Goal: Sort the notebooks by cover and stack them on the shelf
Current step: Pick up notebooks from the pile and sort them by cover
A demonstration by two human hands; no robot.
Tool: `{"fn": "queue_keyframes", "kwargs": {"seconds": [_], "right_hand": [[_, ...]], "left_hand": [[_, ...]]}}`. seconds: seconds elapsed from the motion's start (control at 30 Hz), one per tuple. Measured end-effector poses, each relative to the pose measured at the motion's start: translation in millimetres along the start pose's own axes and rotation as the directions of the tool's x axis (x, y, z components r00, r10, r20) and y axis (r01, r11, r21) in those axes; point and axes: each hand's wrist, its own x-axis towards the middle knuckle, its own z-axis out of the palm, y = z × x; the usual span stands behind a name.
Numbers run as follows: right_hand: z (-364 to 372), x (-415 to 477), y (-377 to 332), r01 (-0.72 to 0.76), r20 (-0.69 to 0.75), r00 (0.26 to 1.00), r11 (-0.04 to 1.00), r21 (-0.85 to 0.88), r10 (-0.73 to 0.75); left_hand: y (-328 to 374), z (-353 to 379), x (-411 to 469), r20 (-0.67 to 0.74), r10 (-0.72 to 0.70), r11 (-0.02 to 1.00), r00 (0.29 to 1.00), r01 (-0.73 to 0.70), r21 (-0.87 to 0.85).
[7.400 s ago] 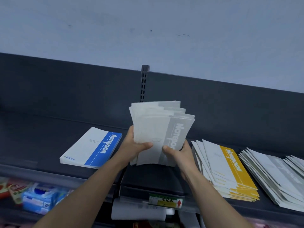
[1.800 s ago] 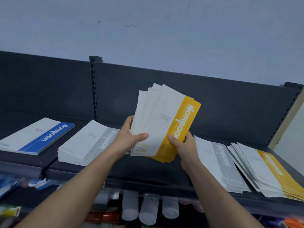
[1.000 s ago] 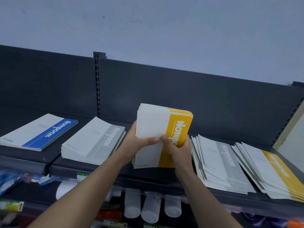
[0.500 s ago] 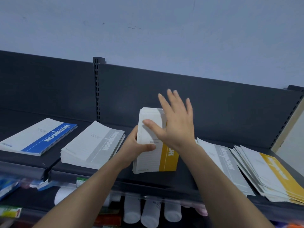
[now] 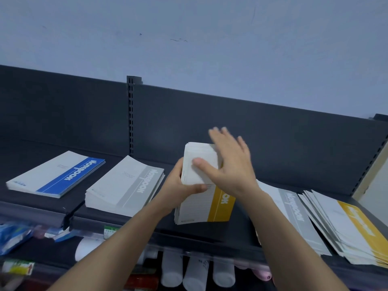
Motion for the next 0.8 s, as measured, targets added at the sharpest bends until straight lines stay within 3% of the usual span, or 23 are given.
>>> {"fn": "queue_keyframes", "kwargs": {"seconds": [0.07, 0.1, 0.17, 0.2, 0.23, 0.37, 0.47, 0.63, 0.8], "right_hand": [[5, -11, 7, -0.2, -0.201, 0.945, 0.94, 0.275, 0.26], [8, -16, 10, -0.315, -0.174, 0.882, 0.822, 0.475, 0.439], [18, -23, 16, -0.47, 0.106, 0.755, 0.422, 0.775, 0.647], [23, -25, 21, -0.503, 0.219, 0.724, 0.283, 0.817, 0.654], [26, -27, 24, -0.52, 0.263, 0.713, 0.239, 0.82, 0.65], [35, -29, 31, -0.52, 0.326, 0.705, 0.147, 0.842, 0.63], [40, -28, 28, -0.496, 0.364, 0.706, 0.058, 0.866, 0.607], [36, -23, 30, -0.486, 0.333, 0.701, 0.08, 0.87, 0.63], [39, -24, 28, -0.476, 0.291, 0.744, 0.171, 0.863, 0.602]], "left_hand": [[1, 1, -1, -0.052, 0.006, 1.0, 0.999, -0.006, 0.004], [1, 2, -2, -0.075, 0.004, 1.0, 0.997, -0.004, 0.006], [3, 3, 0, -0.093, -0.004, 1.0, 0.996, 0.003, -0.012], [5, 2, 2, -0.082, -0.006, 1.0, 0.997, 0.005, -0.016], [7, 0, 4, -0.065, -0.011, 1.0, 0.998, 0.011, -0.008], [17, -7, 6, -0.001, -0.019, 0.999, 1.0, 0.019, 0.03], [24, 2, 4, -0.044, -0.001, 0.999, 0.999, -0.001, -0.036], [27, 5, 3, -0.045, -0.009, 0.998, 0.999, 0.006, -0.055], [27, 5, 3, -0.049, 0.015, 1.0, 0.999, -0.014, 0.012]]}}
